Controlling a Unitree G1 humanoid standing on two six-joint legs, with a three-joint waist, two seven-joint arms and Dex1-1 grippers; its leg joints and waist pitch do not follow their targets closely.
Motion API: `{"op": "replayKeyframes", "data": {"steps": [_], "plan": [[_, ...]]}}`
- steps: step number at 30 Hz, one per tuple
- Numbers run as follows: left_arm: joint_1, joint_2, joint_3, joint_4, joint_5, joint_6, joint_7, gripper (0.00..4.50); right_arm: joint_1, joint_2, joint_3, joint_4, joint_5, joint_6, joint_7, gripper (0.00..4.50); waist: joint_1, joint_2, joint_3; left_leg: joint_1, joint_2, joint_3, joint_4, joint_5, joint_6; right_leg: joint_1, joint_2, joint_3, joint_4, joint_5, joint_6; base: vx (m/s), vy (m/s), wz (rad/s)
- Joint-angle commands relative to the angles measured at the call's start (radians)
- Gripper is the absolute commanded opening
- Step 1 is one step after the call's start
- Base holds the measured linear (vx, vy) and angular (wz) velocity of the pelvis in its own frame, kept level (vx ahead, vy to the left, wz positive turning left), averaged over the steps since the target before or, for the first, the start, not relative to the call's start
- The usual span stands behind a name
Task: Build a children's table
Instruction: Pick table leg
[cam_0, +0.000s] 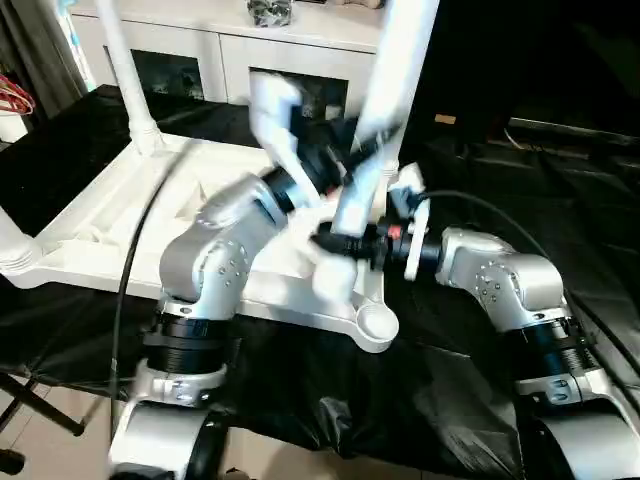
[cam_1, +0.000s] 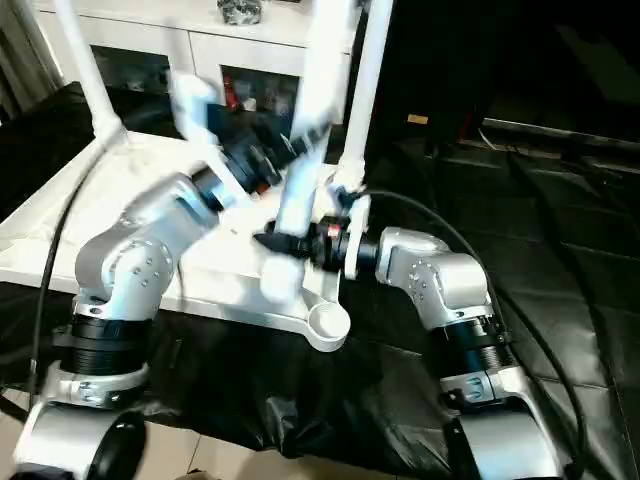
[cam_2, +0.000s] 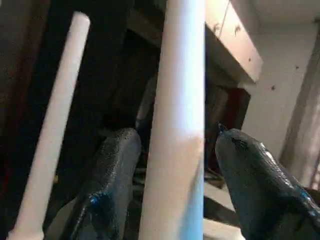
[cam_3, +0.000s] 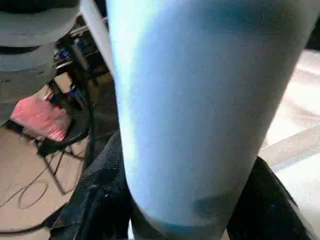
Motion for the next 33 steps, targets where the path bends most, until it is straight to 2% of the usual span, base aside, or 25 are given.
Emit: {"op": "replayKeyframes", "data": {"steps": [1,3,4,5,6,8,9,13,14,15,16,17,19,20,21,22,24,25,28,32,33], "plan": [[0.001,0.022,-0.005,0.008,0.007,-0.009,-0.034,2.87,0.013,0.002,-0.040,0.012,0.001,-0.031,-0.046,1.90,-0.002,0.001,-0.081,0.016,0.039,-0.019,-0.063,-0.119,0.000,0.055,-0.071,0.054,-0.065,-0.246,-0.148,0.000,0.000,0.00],[0.012,0.056,-0.024,0.016,0.025,-0.005,-0.069,2.87,0.023,0.002,-0.046,0.012,-0.009,-0.047,-0.066,1.90,-0.003,0.003,-0.080,0.016,0.040,-0.019,-0.064,-0.120,-0.004,0.056,-0.069,0.054,-0.064,-0.236,-0.147,0.000,0.000,0.00],[0.020,0.080,-0.041,0.024,0.041,-0.007,-0.098,2.87,0.029,-0.001,-0.047,0.012,-0.016,-0.055,-0.075,1.90,-0.003,0.010,-0.081,0.017,0.039,-0.019,-0.064,-0.123,-0.006,0.055,-0.069,0.055,-0.061,-0.231,-0.148,0.000,0.000,0.00],[0.033,0.116,-0.069,0.031,0.068,-0.015,-0.139,2.87,0.038,-0.010,-0.044,0.008,-0.031,-0.068,-0.080,1.90,-0.003,0.013,-0.081,0.018,0.039,-0.019,-0.065,-0.124,-0.007,0.054,-0.068,0.054,-0.064,-0.229,-0.146,0.000,0.000,0.00],[0.042,0.140,-0.088,0.036,0.086,-0.020,-0.166,2.87,0.044,-0.016,-0.041,0.005,-0.040,-0.077,-0.083,1.90,-0.003,0.011,-0.081,0.019,0.040,-0.021,-0.066,-0.126,-0.010,0.052,-0.068,0.054,-0.064,-0.229,-0.141,0.000,0.000,0.00],[0.080,0.230,-0.164,0.057,0.155,-0.049,-0.263,2.87,0.066,-0.045,-0.030,0.006,-0.096,-0.134,-0.110,1.90,-0.004,0.013,-0.080,0.021,0.038,-0.020,-0.067,-0.136,-0.018,0.052,-0.067,0.054,-0.065,-0.244,-0.130,0.000,0.000,0.00],[0.085,0.243,-0.175,0.062,0.166,-0.057,-0.276,2.87,0.070,-0.050,-0.029,0.006,-0.105,-0.144,-0.115,1.90,-0.004,0.019,-0.080,0.022,0.039,-0.020,-0.068,-0.139,-0.028,0.051,-0.067,0.056,-0.064,-0.240,-0.129,0.000,0.000,0.00],[0.149,0.380,-0.311,0.098,0.247,-0.093,-0.457,2.87,0.102,-0.097,-0.067,0.001,-0.130,-0.170,-0.145,1.89,-0.006,0.020,-0.079,0.025,0.038,-0.019,-0.070,-0.164,-0.035,0.052,-0.068,0.058,-0.062,-0.242,-0.147,0.000,0.000,0.00],[0.149,0.380,-0.311,0.098,0.247,-0.093,-0.457,2.87,0.102,-0.097,-0.067,0.001,-0.130,-0.170,-0.145,1.89,-0.006,0.019,-0.078,0.023,0.039,-0.020,-0.071,-0.168,-0.033,0.053,-0.069,0.059,-0.062,-0.244,-0.148,0.000,0.000,0.00],[0.165,0.413,-0.356,0.110,0.277,-0.121,-0.512,2.87,0.114,-0.115,-0.070,-0.011,-0.131,-0.170,-0.139,1.89,-0.005,0.038,-0.079,0.026,0.039,-0.019,-0.070,-0.175,-0.038,0.051,-0.069,0.059,-0.059,-0.232,-0.157,0.000,0.000,0.00],[0.169,0.425,-0.380,0.120,0.290,-0.126,-0.536,2.87,0.120,-0.124,-0.068,-0.017,-0.132,-0.169,-0.132,1.89,-0.008,0.027,-0.079,0.025,0.038,-0.019,-0.070,-0.182,-0.036,0.053,-0.066,0.058,-0.061,-0.223,-0.160,0.000,0.000,0.00],[0.169,0.425,-0.380,0.120,0.290,-0.126,-0.536,2.87,0.120,-0.124,-0.068,-0.017,-0.132,-0.169,-0.132,1.89,-0.008,0.026,-0.079,0.024,0.037,-0.019,-0.072,-0.183,-0.033,0.055,-0.065,0.058,-0.060,-0.223,-0.163,0.000,0.000,0.00],[0.168,0.437,-0.433,0.162,0.337,-0.162,-0.571,2.87,0.131,-0.138,-0.061,-0.033,-0.130,-0.169,-0.109,1.89,-0.008,0.026,-0.077,0.023,0.036,-0.018,-0.070,-0.186,-0.028,0.055,-0.068,0.060,-0.064,-0.245,-0.166,0.000,0.000,0.00],[0.168,0.437,-0.433,0.162,0.337,-0.162,-0.571,2.87,0.131,-0.138,-0.061,-0.033,-0.130,-0.169,-0.109,1.89,-0.008,0.027,-0.077,0.022,0.037,-0.018,-0.070,-0.191,-0.027,0.055,-0.069,0.060,-0.064,-0.254,-0.163,0.000,0.000,0.00],[0.164,0.438,-0.452,0.191,0.366,-0.199,-0.586,2.58,0.134,-0.141,-0.056,-0.038,-0.127,-0.170,-0.097,1.89,-0.006,0.030,-0.077,0.023,0.037,-0.019,-0.070,-0.197,-0.025,0.054,-0.070,0.060,-0.068,-0.269,-0.159,0.000,0.000,0.00],[0.160,0.439,-0.466,0.213,0.385,-0.221,-0.595,2.58,0.136,-0.143,-0.052,-0.041,-0.125,-0.172,-0.090,1.89,-0.009,0.032,-0.077,0.024,0.038,-0.019,-0.070,-0.203,-0.029,0.054,-0.070,0.060,-0.066,-0.272,-0.160,0.000,0.000,0.00],[0.144,0.438,-0.492,0.272,0.432,-0.265,-0.594,2.51,0.139,-0.144,-0.046,-0.050,-0.118,-0.170,-0.079,1.89,-0.010,0.029,-0.076,0.023,0.037,-0.021,-0.071,-0.215,-0.028,0.055,-0.069,0.059,-0.069,-0.296,-0.148,0.000,0.000,0.00],[0.129,0.437,-0.509,0.329,0.461,-0.293,-0.597,2.33,0.143,-0.141,-0.043,-0.056,-0.118,-0.172,-0.081,1.89,-0.011,0.037,-0.077,0.025,0.036,-0.021,-0.070,-0.219,-0.029,0.053,-0.069,0.059,-0.072,-0.304,-0.145,0.000,0.000,0.00],[0.116,0.439,-0.519,0.371,0.479,-0.321,-0.606,2.10,0.149,-0.141,-0.037,-0.062,-0.118,-0.173,-0.081,1.89,-0.015,0.033,-0.078,0.024,0.037,-0.022,-0.070,-0.225,-0.030,0.054,-0.071,0.059,-0.072,-0.299,-0.154,0.000,0.000,0.00],[0.096,0.434,-0.517,0.427,0.499,-0.360,-0.601,1.88,0.155,-0.140,-0.036,-0.070,-0.119,-0.170,-0.077,1.89,-0.014,0.038,-0.079,0.023,0.038,-0.022,-0.070,-0.216,-0.025,0.054,-0.071,0.058,-0.068,-0.278,-0.174,0.000,0.000,0.00],[0.091,0.432,-0.515,0.439,0.503,-0.369,-0.598,1.71,0.157,-0.140,-0.037,-0.072,-0.119,-0.169,-0.075,1.89,-0.015,0.035,-0.080,0.023,0.038,-0.021,-0.069,-0.215,-0.023,0.054,-0.071,0.058,-0.068,-0.272,-0.176,0.000,0.000,0.00]]}}
